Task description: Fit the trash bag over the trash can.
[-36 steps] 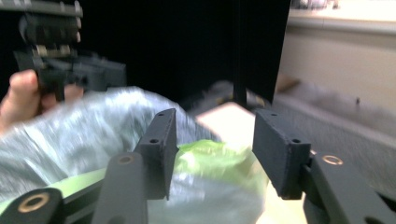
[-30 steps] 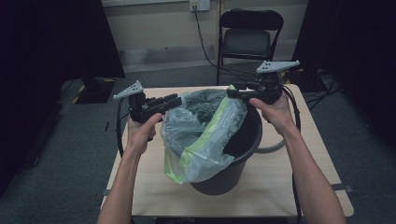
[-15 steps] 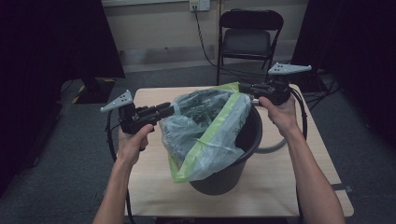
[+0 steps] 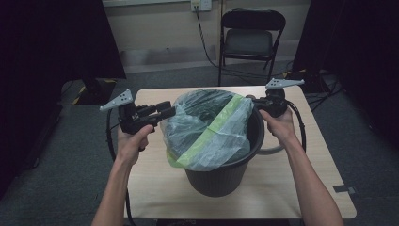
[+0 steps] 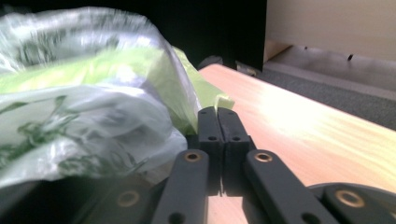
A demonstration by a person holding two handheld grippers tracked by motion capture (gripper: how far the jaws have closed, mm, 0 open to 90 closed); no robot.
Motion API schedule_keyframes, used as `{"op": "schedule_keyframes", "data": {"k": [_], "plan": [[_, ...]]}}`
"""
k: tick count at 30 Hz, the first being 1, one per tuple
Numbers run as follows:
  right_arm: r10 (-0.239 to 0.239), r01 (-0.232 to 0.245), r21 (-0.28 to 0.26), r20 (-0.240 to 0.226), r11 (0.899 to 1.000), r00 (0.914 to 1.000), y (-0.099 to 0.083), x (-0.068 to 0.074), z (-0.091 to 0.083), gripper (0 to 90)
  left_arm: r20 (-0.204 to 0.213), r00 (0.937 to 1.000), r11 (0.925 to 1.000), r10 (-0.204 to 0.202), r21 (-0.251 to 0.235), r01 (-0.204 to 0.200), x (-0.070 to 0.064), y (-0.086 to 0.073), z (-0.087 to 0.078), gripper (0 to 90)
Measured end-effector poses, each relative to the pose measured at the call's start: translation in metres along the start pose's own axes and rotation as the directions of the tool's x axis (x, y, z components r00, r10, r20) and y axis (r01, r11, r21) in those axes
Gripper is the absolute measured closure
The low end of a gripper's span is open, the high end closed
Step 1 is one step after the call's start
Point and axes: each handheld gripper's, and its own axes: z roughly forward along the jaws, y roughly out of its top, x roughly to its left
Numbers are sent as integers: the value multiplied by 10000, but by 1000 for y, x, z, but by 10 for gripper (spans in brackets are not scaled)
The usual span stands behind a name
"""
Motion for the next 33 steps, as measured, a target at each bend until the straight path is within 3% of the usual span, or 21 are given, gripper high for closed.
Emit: {"op": "schedule_keyframes", "data": {"k": [4,8,11,12,16,20,26,29,32,33], "plan": [[110,-110,-8,130,9999,9999,-3,-6,3,900,-172,9998,9998,-66,-162,63,9,12,6,519],[261,-261,14,126,9997,9996,-9,-11,4,886,-190,9990,9986,-409,-346,402,23,17,14,508],[198,-197,-62,226,9998,9995,-6,-11,3,829,-131,9971,9969,-744,-254,740,30,14,22,518],[209,-204,-136,360,9997,9991,-3,-10,1,758,-159,9969,9970,-768,-86,766,31,12,26,529],[265,-221,-587,753,9980,9968,11,-8,-10,660,-135,9982,9979,-584,266,587,27,5,34,545],[94,-9,-915,920,9958,9957,26,-3,-21,641,-153,9991,9984,-385,398,390,22,-2,30,574],[-172,259,-1083,799,9938,9967,38,8,-22,624,8,9998,9988,-214,436,214,10,-6,17,580],[-204,281,-1085,717,9937,9972,42,10,-19,616,75,9999,9981,85,604,-89,1,-5,8,568],[-309,374,-1008,647,9942,9974,46,13,-16,618,250,9996,9996,103,278,-110,3,-1,2,549],[-341,405,-1006,638,9941,9974,48,14,-15,618,274,9996,9999,-55,92,53,7,3,1,548]]}}
